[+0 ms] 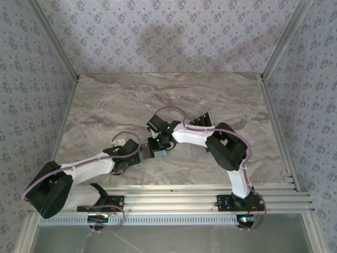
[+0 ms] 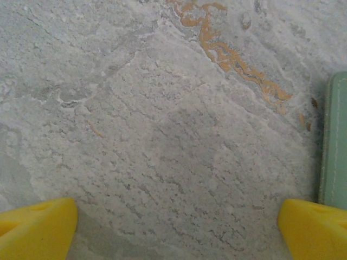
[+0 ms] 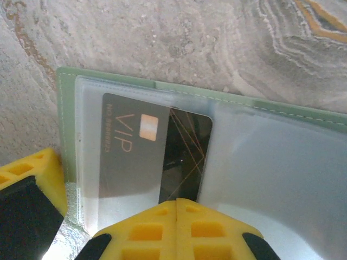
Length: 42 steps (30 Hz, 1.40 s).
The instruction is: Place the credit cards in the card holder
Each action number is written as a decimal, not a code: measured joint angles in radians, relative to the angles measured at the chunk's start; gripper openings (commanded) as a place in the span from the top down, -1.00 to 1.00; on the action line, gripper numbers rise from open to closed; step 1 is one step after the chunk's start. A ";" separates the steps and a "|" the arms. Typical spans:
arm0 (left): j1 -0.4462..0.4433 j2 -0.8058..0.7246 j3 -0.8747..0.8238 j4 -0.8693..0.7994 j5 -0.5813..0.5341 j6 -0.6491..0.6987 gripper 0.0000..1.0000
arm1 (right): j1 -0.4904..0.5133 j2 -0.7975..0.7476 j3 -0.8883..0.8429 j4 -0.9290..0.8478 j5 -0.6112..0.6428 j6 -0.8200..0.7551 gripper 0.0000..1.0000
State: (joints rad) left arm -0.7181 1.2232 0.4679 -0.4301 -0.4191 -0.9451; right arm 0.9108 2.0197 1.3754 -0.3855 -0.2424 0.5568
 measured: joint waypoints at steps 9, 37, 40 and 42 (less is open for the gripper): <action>0.000 -0.031 -0.003 -0.013 -0.007 -0.011 -0.92 | -0.026 -0.012 -0.020 0.002 0.011 0.000 0.87; 0.000 0.048 0.029 -0.005 -0.019 0.011 -0.92 | -0.046 -0.089 -0.132 0.045 0.049 0.011 0.89; 0.000 0.048 0.029 -0.005 -0.019 0.012 -0.92 | -0.043 -0.089 -0.119 0.036 0.048 0.010 0.89; 0.000 0.048 0.029 -0.004 -0.019 0.012 -0.92 | -0.042 -0.088 -0.109 0.034 0.048 0.010 0.89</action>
State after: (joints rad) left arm -0.7181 1.2716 0.4969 -0.4343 -0.4381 -0.9329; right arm 0.8684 1.9316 1.2663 -0.3519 -0.1944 0.5667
